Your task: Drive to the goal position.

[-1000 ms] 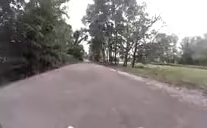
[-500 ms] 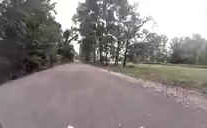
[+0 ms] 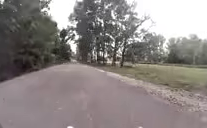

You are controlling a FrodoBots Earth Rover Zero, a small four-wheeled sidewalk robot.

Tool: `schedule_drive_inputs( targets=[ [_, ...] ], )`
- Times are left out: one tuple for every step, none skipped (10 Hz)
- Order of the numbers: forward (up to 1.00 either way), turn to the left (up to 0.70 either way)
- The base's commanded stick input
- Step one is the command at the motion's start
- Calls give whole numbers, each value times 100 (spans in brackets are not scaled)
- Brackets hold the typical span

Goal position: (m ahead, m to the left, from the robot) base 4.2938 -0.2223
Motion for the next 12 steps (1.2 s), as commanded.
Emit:
schedule_drive_inputs(
  targets=[
    [100,1],
    [100,1],
    [100,1],
    [100,1],
    [100,1],
    [100,1],
    [100,1],
    [100,1],
    [100,1],
    [100,1],
    [100,1],
    [100,1]
  ],
)
